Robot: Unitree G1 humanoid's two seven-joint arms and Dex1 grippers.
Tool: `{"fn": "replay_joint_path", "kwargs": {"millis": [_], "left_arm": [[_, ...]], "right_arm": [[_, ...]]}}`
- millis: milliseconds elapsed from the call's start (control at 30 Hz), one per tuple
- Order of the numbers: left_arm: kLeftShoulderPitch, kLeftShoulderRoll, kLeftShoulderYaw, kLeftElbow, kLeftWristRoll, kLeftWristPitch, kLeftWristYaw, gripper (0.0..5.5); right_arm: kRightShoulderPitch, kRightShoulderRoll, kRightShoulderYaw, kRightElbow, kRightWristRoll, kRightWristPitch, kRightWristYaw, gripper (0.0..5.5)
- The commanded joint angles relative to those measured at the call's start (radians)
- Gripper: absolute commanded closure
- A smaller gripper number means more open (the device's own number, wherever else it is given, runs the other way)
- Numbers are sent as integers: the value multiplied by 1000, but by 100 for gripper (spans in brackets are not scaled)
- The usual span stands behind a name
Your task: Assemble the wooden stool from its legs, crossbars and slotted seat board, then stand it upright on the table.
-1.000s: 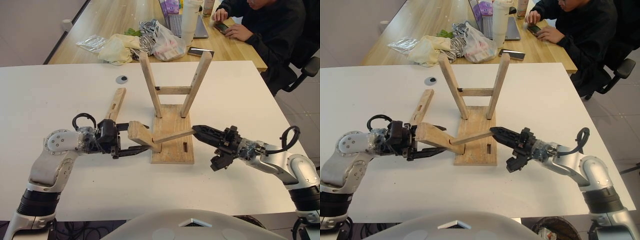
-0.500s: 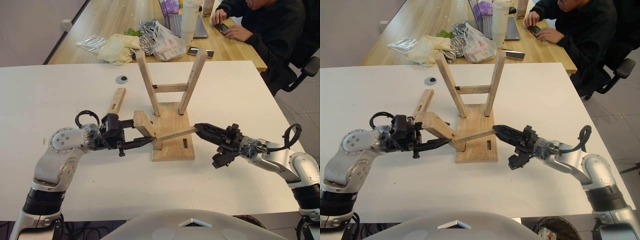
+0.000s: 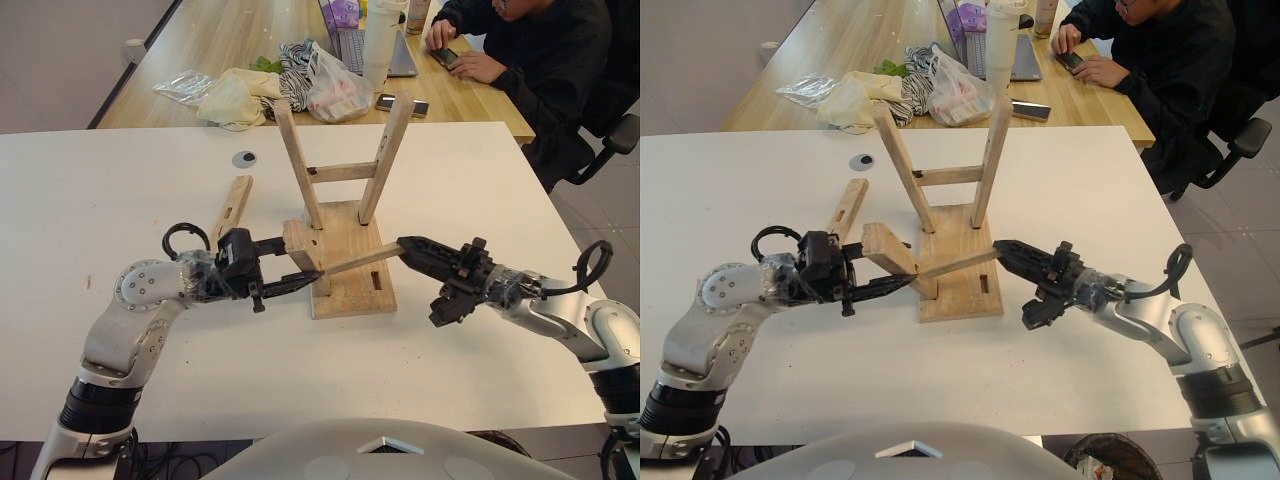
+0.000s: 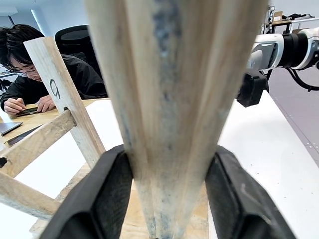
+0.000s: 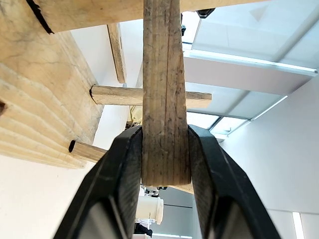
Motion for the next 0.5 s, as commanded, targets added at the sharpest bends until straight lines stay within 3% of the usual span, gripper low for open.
{"fn": "replay_joint_path", "kwargs": {"millis": [33, 500], "left_arm": [[-4, 5, -14, -3, 11, 3, -8, 347], [-25, -13, 5, -36, -58, 123, 56, 347]], "right_arm": [[-8, -3, -4, -7, 12, 5, -4, 424], [48, 12, 46, -70, -45, 21, -18, 424]]}}
